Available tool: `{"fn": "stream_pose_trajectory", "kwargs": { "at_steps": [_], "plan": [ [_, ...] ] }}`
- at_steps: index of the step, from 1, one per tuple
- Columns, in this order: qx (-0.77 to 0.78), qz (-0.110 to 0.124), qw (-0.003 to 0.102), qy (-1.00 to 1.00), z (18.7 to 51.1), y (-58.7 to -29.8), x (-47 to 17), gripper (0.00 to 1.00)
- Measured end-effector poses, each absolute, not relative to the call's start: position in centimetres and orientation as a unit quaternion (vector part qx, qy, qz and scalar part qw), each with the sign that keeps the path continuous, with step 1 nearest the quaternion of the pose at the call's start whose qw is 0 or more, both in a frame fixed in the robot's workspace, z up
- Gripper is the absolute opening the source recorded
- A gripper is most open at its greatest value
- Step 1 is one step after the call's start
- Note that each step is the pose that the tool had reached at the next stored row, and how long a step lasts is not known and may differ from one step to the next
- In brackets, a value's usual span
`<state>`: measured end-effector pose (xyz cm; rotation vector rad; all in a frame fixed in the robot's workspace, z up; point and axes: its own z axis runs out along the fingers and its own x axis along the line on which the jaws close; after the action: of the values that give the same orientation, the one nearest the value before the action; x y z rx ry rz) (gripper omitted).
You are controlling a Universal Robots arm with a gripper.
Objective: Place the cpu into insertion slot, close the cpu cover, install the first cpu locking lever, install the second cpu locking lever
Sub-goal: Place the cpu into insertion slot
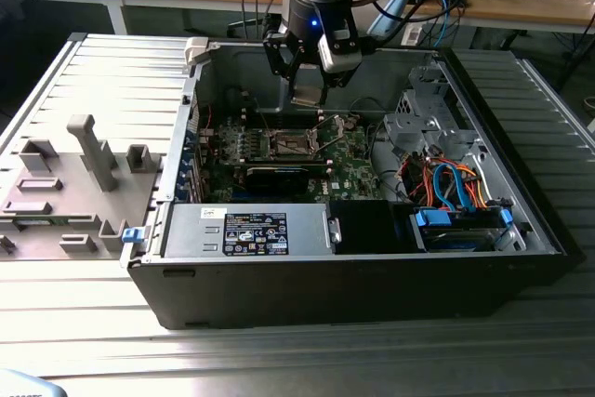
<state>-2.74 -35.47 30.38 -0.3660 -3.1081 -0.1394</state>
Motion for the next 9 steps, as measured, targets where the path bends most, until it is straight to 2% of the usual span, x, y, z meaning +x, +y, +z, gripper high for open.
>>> {"fn": "stream_pose_trajectory", "kwargs": {
  "at_steps": [9],
  "plan": [
    [-0.120,-0.045,0.004,-0.992,30.35,-35.47,-2.74,0.55]
  ]
}}
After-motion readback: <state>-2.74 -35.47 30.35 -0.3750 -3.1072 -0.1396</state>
